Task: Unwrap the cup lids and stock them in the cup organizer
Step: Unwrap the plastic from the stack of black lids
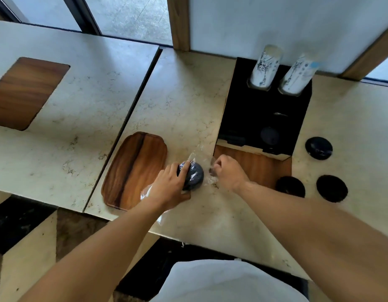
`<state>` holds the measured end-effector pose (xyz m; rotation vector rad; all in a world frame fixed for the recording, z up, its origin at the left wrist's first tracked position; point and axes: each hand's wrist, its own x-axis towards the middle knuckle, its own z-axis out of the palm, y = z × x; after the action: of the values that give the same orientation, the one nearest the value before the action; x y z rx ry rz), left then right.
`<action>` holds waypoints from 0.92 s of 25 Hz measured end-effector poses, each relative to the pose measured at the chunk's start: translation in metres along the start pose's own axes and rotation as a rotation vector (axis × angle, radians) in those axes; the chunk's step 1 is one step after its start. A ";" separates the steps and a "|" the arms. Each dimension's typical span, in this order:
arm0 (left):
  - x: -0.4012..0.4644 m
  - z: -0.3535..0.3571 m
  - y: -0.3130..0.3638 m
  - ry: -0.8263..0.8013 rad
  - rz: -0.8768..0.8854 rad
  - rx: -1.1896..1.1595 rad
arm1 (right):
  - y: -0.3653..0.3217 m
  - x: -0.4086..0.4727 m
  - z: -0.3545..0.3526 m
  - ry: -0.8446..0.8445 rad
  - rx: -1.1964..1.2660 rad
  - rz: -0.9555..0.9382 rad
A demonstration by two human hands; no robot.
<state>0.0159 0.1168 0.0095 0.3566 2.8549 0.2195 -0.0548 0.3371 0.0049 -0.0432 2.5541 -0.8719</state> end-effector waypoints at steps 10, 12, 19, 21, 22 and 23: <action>-0.006 0.028 0.039 -0.093 0.085 0.005 | 0.054 -0.039 0.004 0.034 0.017 0.090; -0.006 0.031 0.039 -0.079 0.094 0.016 | 0.055 -0.039 0.005 0.038 0.027 0.093; -0.008 0.035 0.049 0.044 0.041 0.036 | 0.054 -0.038 0.000 0.092 0.017 0.070; -0.003 0.034 0.055 0.090 0.009 0.008 | 0.051 -0.038 -0.003 0.199 -0.062 -0.031; 0.000 0.033 0.059 0.108 0.006 0.000 | 0.049 -0.037 -0.004 0.248 -0.088 -0.109; 0.004 0.032 0.063 0.115 0.009 -0.002 | 0.046 -0.036 -0.005 0.267 -0.100 -0.181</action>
<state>0.0345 0.1821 -0.0104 0.3678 2.9663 0.2519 -0.0194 0.3833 -0.0044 -0.2039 2.8782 -0.8645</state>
